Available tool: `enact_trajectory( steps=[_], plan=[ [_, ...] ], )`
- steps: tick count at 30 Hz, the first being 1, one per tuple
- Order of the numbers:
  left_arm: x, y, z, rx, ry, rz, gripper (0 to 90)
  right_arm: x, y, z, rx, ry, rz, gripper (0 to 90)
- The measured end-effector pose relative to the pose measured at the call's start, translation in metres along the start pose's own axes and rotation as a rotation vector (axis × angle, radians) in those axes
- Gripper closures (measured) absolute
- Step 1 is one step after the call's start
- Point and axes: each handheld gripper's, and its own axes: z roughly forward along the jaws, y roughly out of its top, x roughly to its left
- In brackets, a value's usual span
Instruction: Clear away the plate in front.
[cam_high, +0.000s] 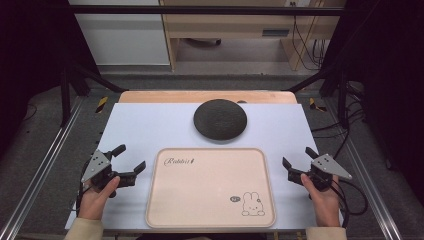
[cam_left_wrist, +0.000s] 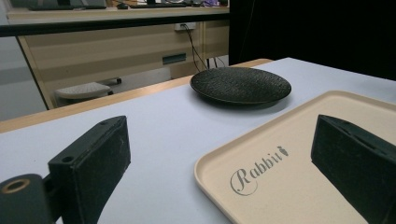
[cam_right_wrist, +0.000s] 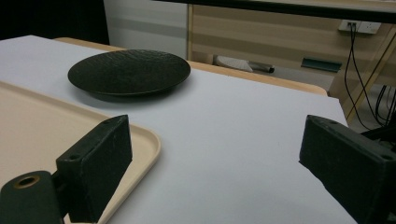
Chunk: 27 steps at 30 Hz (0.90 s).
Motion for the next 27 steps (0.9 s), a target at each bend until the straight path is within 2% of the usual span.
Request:
enact_trajectory(
  steps=[5,9,10,11,14,16,19,20,22,27],
  plan=[
    [0.0,0.0,0.001,0.004,-0.002,0.009,4.6,0.001,-0.002,0.002,0.022,-0.003,0.0,9.2],
    [-0.004,0.001,0.006,0.029,-0.003,0.059,4.8,0.004,-0.002,0.0,0.038,-0.012,0.009,8.9],
    [-0.008,0.003,0.007,0.041,0.0,0.101,4.5,0.005,-0.002,0.0,0.036,-0.016,0.002,8.9],
    [-0.009,0.004,0.007,0.048,0.003,0.125,4.5,0.006,-0.002,0.0,0.041,-0.019,0.001,8.8],
    [-0.013,0.011,0.016,0.046,-0.017,0.175,4.4,0.008,-0.002,-0.002,0.046,-0.027,0.012,8.5],
    [-0.015,0.017,0.024,0.089,-0.036,0.223,4.4,0.01,-0.002,-0.003,0.054,-0.03,0.02,8.1],
    [-0.017,0.03,0.039,0.128,-0.063,0.329,4.2,0.013,-0.002,-0.007,0.053,-0.034,0.028,7.4],
    [-0.018,0.034,0.043,0.137,-0.075,0.346,3.7,0.014,-0.003,-0.008,0.058,-0.034,0.035,7.4],
    [-0.02,0.043,0.053,0.142,-0.115,0.353,3.1,0.014,-0.003,-0.01,0.061,-0.038,0.028,7.4],
    [-0.034,0.062,0.079,0.201,-0.178,0.451,3.5,0.015,-0.003,-0.013,0.06,-0.052,0.038,7.2]
  ],
)
